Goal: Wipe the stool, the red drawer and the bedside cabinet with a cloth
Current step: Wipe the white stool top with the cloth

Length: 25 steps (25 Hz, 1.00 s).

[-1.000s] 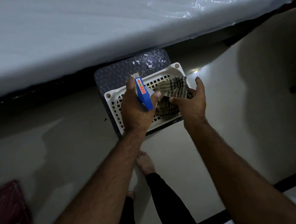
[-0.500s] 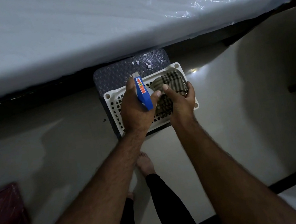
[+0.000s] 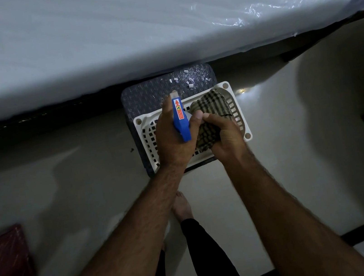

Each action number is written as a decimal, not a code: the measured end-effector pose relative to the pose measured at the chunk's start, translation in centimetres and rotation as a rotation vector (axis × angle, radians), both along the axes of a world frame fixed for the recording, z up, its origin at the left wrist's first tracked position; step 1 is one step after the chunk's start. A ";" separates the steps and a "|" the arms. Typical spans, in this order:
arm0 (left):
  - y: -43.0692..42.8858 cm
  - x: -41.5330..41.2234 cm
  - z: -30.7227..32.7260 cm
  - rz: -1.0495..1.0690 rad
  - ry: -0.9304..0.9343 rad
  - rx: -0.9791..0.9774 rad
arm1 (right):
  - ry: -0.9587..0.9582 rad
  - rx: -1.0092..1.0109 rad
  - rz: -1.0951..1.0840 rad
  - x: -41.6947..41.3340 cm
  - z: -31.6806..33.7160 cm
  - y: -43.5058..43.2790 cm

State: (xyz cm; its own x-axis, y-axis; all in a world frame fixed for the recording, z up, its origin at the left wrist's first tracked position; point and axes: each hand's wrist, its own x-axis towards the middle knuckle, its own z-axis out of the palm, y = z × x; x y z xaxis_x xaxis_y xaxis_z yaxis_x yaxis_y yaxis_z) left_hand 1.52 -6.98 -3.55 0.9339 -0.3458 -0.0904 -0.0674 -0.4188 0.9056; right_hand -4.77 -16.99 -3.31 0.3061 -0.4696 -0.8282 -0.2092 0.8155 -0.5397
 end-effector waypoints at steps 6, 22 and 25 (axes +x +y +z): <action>1.7 0.4 1.2 -0.046 0.037 -0.096 | 0.000 -0.159 0.233 0.0 1.4 -0.3; 18.4 5.6 6.7 0.402 -0.046 -0.267 | -0.236 -0.151 0.518 8.6 6.7 13.3; 23.3 5.4 6.8 0.536 -0.083 -0.267 | -0.245 -0.178 0.655 10.2 7.8 18.9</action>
State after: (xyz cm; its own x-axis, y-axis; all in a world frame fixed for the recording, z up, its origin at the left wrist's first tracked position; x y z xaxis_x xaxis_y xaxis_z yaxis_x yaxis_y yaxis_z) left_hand 6.88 16.32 3.26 0.9845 0.1745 0.0149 0.0158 -0.1732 0.9848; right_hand 5.43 1.92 4.53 0.7379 -0.2474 -0.6279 -0.4811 0.4597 -0.7464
